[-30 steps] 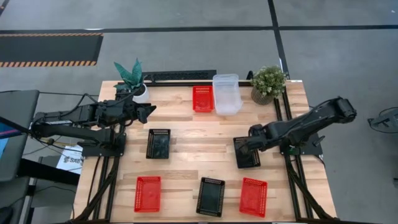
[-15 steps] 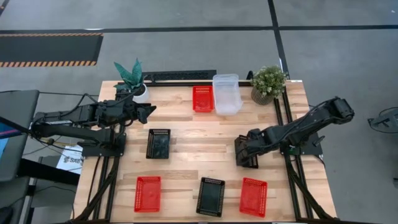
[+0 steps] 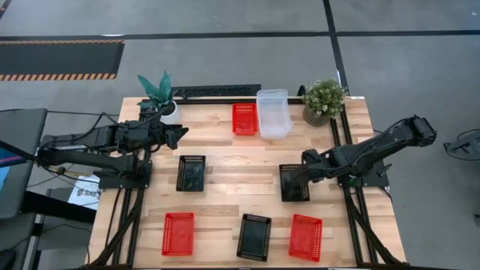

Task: Stack baskets by color
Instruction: Adjust the right black bin, then stack the left black bin on the right black bin

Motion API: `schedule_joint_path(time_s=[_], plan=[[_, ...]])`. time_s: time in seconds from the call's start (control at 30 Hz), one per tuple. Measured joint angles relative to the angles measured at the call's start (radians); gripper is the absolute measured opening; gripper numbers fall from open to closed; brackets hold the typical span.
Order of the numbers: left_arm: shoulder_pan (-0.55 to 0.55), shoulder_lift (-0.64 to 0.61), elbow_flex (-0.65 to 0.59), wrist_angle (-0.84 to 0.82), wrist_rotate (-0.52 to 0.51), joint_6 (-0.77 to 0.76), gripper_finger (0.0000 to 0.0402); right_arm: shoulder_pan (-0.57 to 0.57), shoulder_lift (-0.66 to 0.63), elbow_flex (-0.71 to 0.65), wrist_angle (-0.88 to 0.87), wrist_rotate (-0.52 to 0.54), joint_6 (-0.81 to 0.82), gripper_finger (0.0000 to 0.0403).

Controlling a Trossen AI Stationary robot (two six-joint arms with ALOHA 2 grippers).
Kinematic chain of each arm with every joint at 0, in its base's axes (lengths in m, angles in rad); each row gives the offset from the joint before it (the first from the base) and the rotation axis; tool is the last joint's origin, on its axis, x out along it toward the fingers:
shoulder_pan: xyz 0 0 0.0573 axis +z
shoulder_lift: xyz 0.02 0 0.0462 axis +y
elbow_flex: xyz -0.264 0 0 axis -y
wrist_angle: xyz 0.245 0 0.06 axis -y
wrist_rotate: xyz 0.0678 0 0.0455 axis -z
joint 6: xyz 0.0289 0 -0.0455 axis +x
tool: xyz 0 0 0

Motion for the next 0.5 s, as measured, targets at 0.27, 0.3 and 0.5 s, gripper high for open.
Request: schedule_joint_path(time_s=[0.27,0.3,0.5], plan=[[0.0,0.0,0.0,-0.02,0.015,0.0,0.0209,0.002,-0.045,0.044,-0.041,0.0,-0.039,0.0169],[0.0,0.0,0.0,-0.033,0.029,-0.001,0.0209,0.002,-0.043,0.044,-0.05,-0.009,-0.039,0.0168],[0.0,0.0,0.0,-0.129,0.099,-0.051,0.0209,0.003,-0.039,0.044,-0.016,-0.021,-0.05,0.017]])
